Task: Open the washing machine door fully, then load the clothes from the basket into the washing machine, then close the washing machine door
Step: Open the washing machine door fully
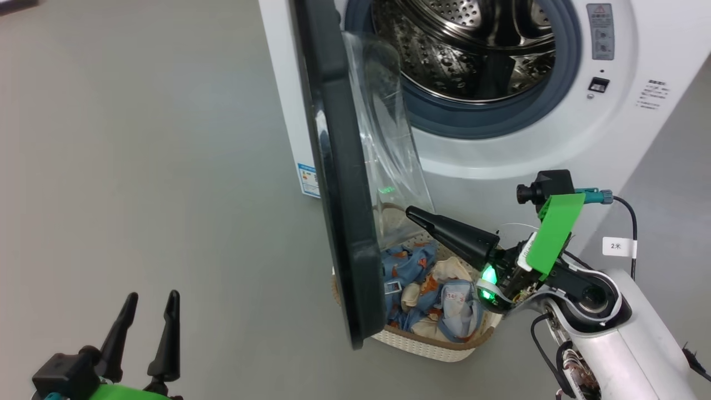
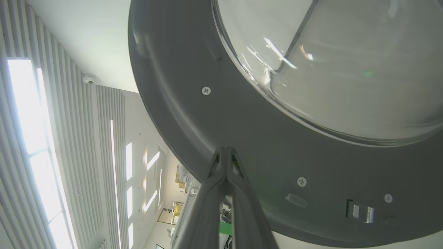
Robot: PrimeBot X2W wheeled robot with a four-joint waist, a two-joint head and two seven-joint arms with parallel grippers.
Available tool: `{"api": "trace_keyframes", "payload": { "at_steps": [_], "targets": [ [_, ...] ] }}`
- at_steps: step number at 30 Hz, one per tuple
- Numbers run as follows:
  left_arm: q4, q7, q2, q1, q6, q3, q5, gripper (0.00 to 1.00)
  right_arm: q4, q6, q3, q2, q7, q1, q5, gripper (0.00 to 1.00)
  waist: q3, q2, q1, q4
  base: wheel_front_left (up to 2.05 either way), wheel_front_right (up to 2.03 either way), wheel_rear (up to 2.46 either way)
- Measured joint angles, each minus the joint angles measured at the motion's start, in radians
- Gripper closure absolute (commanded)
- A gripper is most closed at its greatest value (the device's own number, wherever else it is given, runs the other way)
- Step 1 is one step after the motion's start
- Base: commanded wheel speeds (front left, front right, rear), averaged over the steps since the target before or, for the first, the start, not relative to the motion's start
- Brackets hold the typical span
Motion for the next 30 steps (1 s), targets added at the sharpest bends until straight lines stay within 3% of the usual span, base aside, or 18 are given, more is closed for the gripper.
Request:
{"api": "trace_keyframes", "payload": {
  "at_steps": [1, 2, 5, 14, 23, 30],
  "targets": [
    [0.0, 0.0, 0.0, 0.0, 0.0, 0.0, 0.0, 0.0, -0.026, 0.0, -0.001, -0.001, -0.002, 0.009, -0.002, 0.09, 0.0, 0.0, 0.0, -0.008, 0.0, 0.0, 0.0],
    [0.0, 0.0, 0.0, 0.0, 0.0, 0.0, 0.0, 0.0, -0.053, 0.0, -0.002, -0.002, -0.012, 0.019, -0.013, 0.0, 0.0, 0.0, 0.0, -0.016, 0.0, 0.0, 0.0],
    [-0.005, 0.0, 0.002, 0.0, 0.0, -0.001, 0.001, 0.0, -0.142, 0.0, -0.008, -0.018, -0.065, 0.054, -0.087, 0.0, 0.0, 0.0, -0.0001, -0.04, 0.0, 0.0, 0.0],
    [-0.031, 0.0, 0.008, -0.001, 0.0, 0.003, 0.002, 0.0, -0.35, 0.0, -0.015, -0.074, -0.402, 0.122, -0.375, 0.0, 0.003, 0.0, -0.0001, -0.119, 0.0, 0.0, 0.0],
    [-0.049, 0.0, 0.009, 0.002, 0.0, 0.029, 0.01, 0.0, -0.325, 0.0, 0.081, -0.191, -0.724, 0.19, -0.649, 0.0, -0.003, 0.0, -0.0001, -0.211, 0.0, 0.0, 0.0],
    [-0.048, 0.0, 0.007, 0.023, 0.0, 0.052, 0.01, 0.0, -0.287, 0.0, 0.096, -0.214, -0.884, 0.229, -0.861, 0.0, -0.005, 0.0, -0.0001, -0.272, 0.0, 0.0, 0.0]
  ]
}}
